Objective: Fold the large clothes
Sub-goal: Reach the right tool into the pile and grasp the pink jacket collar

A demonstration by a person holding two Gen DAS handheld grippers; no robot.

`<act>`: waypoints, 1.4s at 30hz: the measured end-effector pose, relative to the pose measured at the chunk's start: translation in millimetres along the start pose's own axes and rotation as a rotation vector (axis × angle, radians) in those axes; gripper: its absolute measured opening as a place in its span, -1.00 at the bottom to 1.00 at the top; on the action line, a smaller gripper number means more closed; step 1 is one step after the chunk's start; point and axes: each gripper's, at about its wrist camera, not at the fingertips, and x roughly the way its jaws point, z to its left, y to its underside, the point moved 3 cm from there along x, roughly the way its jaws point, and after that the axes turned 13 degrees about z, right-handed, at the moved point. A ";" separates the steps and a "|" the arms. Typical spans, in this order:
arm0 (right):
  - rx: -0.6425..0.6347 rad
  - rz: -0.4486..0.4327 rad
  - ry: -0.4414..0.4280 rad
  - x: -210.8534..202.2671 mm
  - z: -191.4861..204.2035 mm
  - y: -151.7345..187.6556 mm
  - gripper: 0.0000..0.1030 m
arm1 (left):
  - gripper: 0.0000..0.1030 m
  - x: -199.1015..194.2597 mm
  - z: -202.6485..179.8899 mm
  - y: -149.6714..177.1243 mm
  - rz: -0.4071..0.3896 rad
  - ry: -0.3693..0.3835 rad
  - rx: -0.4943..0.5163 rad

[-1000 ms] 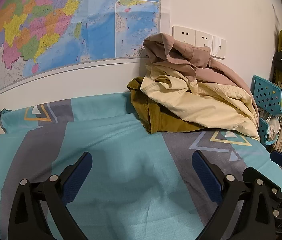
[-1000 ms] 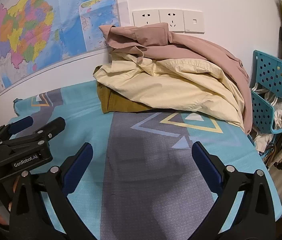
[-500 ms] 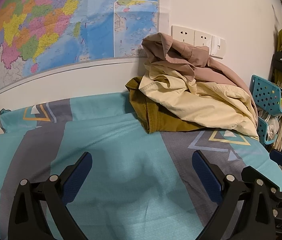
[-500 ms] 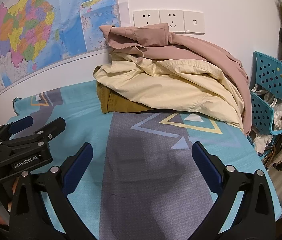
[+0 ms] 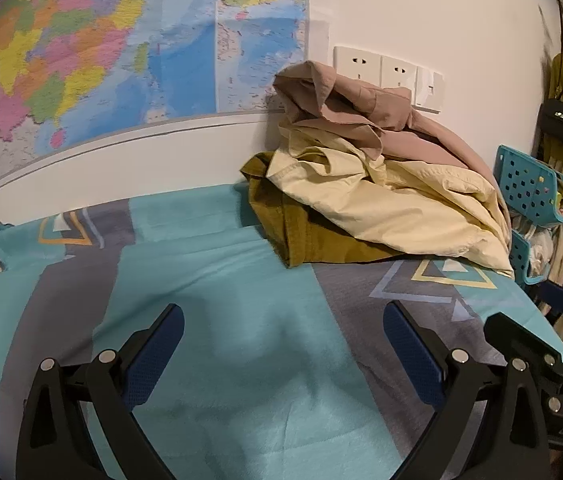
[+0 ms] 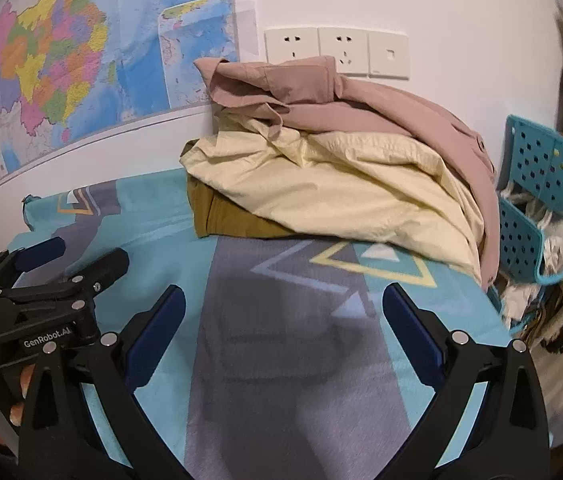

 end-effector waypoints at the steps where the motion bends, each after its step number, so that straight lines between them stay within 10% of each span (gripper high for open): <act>1: -0.017 -0.010 0.006 0.5 -0.6 -4.9 0.89 | 0.87 1.2 0.6 -2.9 0.004 0.009 0.000; 25: -0.754 -0.128 0.393 117.2 21.2 -233.2 0.85 | 0.87 75.5 41.6 -83.0 0.038 -0.074 -0.041; 28: -0.813 -0.060 0.362 130.8 25.6 -242.4 0.14 | 0.87 83.0 47.8 -86.0 0.045 -0.092 -0.049; 30: -0.850 -0.019 0.335 129.1 28.3 -244.8 -0.83 | 0.87 87.0 52.4 -87.6 0.048 -0.098 -0.053; 42: -0.422 -0.318 0.232 -61.4 -42.9 -323.2 -0.91 | 0.87 78.6 46.4 -119.1 -0.091 -0.043 0.073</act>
